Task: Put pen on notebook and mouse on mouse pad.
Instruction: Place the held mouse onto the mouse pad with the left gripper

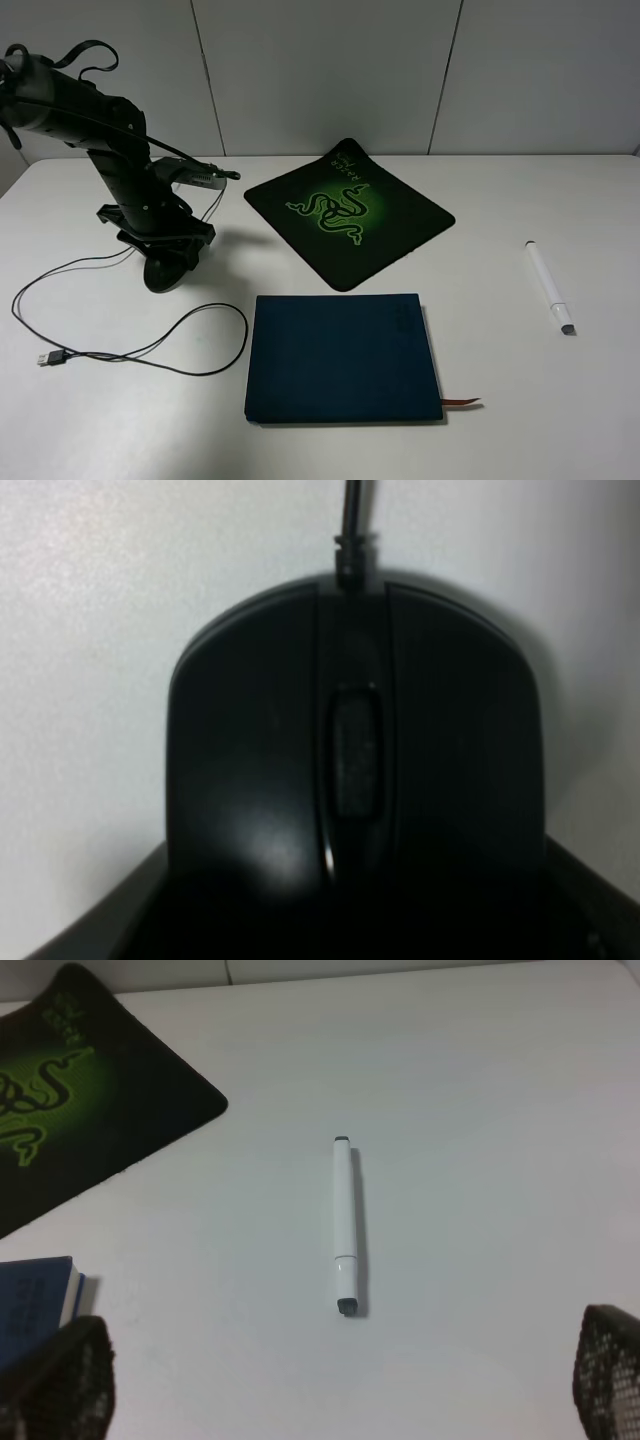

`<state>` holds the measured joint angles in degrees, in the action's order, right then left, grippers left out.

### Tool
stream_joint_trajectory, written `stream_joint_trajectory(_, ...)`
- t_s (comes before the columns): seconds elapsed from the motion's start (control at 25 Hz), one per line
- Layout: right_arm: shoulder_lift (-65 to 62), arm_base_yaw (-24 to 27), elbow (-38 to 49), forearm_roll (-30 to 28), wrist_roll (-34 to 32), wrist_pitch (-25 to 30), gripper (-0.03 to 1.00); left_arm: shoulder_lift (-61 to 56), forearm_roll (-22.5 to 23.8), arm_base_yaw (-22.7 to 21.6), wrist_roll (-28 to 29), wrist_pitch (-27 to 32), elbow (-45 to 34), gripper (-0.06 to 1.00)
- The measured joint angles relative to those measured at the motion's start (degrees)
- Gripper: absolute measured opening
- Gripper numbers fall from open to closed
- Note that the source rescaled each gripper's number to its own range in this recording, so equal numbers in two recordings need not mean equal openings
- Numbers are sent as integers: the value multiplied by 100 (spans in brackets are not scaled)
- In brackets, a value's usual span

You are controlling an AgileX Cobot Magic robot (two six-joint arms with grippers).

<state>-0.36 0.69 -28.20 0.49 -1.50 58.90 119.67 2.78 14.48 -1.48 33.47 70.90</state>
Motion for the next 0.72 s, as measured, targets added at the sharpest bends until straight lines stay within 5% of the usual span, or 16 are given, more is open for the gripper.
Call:
stream_joint_trajectory(0.28,0,0,0,0,0,0,100,-344,18,0,0,392,115,0)
stream_joint_trajectory(0.72,0,0,0,0,0,0,100,-777,-117,0,0,2360,1228,0)
